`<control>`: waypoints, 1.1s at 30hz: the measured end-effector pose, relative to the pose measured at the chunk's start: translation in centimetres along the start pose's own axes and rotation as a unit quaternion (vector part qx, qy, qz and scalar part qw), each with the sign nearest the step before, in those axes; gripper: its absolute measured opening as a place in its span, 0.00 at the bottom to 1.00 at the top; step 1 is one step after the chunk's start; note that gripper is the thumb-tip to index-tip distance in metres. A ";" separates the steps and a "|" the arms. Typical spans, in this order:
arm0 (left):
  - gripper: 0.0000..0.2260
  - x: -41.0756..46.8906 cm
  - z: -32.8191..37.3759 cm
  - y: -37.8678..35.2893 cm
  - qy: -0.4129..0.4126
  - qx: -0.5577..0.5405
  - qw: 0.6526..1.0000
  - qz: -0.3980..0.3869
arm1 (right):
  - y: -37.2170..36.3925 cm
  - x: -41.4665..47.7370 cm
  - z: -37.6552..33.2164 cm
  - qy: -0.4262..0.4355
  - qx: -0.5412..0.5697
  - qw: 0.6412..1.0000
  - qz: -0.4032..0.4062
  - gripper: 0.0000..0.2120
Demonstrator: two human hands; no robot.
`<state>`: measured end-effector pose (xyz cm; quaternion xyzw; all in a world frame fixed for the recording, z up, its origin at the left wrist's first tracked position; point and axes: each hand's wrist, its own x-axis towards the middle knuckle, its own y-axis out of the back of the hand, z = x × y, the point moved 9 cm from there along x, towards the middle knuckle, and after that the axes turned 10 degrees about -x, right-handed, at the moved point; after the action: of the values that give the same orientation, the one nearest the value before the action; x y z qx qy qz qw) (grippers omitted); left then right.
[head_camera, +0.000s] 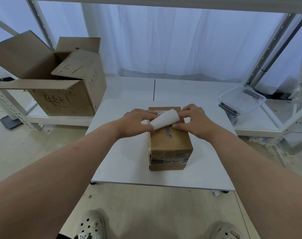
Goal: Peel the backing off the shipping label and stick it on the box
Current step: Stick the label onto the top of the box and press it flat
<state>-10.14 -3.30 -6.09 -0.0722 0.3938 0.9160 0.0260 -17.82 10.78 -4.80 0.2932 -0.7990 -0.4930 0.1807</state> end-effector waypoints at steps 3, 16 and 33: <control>0.32 -0.3 -0.1 -0.2 0.007 0.003 1.000 -0.013 | 0.4 -0.1 -1.6 0.029 0.049 0.998 0.002 0.14; 0.32 0.3 -1.5 -0.4 0.023 -0.018 1.000 0.000 | 0.6 0.3 -1.0 -0.081 0.292 0.953 0.017 0.14; 0.37 -0.6 0.2 -1.6 -0.033 0.292 0.955 -0.044 | -0.4 -1.8 -2.2 -0.013 0.126 0.987 -0.099 0.15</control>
<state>-9.43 -2.08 -7.00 -0.0487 0.6391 0.7611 0.0996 -15.05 10.29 -4.18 0.3850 -0.8239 -0.4078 0.0816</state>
